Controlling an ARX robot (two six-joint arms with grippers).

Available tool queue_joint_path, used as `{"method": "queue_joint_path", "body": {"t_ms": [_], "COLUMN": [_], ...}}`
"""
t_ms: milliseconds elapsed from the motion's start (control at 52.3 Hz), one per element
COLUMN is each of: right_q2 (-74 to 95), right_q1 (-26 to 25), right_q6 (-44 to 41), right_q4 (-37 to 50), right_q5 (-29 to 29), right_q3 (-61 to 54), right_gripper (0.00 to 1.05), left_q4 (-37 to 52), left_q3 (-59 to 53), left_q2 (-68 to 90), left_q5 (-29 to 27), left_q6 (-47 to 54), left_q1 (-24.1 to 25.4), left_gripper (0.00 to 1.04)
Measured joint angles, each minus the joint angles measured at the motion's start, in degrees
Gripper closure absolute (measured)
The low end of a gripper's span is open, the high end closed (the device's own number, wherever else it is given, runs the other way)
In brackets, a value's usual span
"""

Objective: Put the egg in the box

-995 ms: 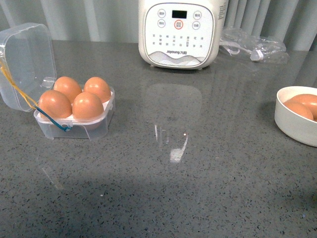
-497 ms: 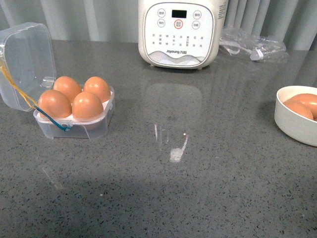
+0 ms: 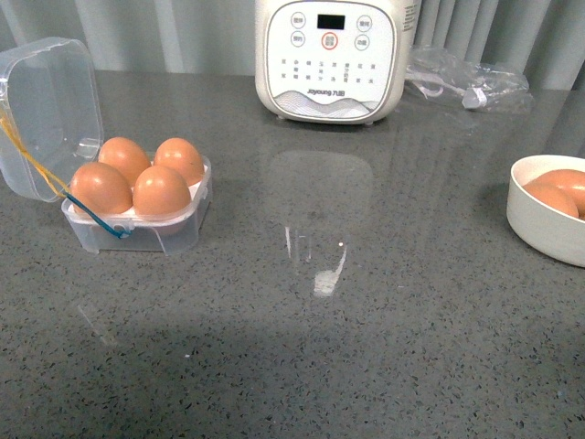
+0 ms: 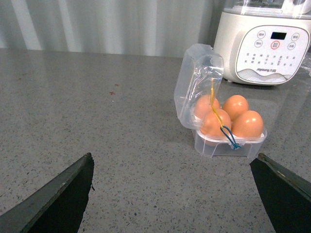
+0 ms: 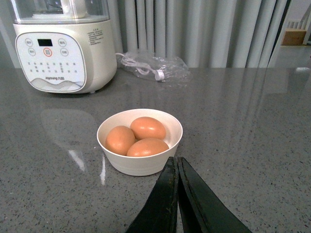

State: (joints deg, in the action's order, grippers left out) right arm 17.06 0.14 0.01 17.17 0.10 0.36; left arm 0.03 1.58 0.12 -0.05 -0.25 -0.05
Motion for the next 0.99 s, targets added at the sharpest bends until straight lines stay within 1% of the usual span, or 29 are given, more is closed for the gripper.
{"method": "queue_joint_path", "body": {"t_ms": [421, 459, 536, 804, 861, 918, 995], "right_q2": [-7.1, -8.9, -14.1, -16.8, -16.8, -16.8, -16.8], "right_q1": [0.0, 0.0, 0.0, 0.0, 0.0, 0.0, 0.0], "right_q6": [0.0, 0.0, 0.0, 0.0, 0.0, 0.0, 0.0], "right_q4": [-7.1, -9.1, -16.1, -17.1, -17.1, -17.1, -17.1], "right_q5": [0.0, 0.0, 0.0, 0.0, 0.0, 0.0, 0.0], "right_q3": [0.0, 0.0, 0.0, 0.0, 0.0, 0.0, 0.0], "right_gripper": [1.01, 1.01, 1.01, 1.01, 0.96, 0.82, 0.66], "left_q4": [0.0, 0.0, 0.0, 0.0, 0.0, 0.0, 0.0], "left_q3": [0.0, 0.0, 0.0, 0.0, 0.0, 0.0, 0.0], "left_q2": [0.0, 0.0, 0.0, 0.0, 0.0, 0.0, 0.0], "left_q5": [0.0, 0.0, 0.0, 0.0, 0.0, 0.0, 0.0], "left_q6": [0.0, 0.0, 0.0, 0.0, 0.0, 0.0, 0.0], "left_q1": [0.0, 0.0, 0.0, 0.0, 0.0, 0.0, 0.0], "left_gripper": [0.07, 0.07, 0.07, 0.07, 0.07, 0.07, 0.07]}}
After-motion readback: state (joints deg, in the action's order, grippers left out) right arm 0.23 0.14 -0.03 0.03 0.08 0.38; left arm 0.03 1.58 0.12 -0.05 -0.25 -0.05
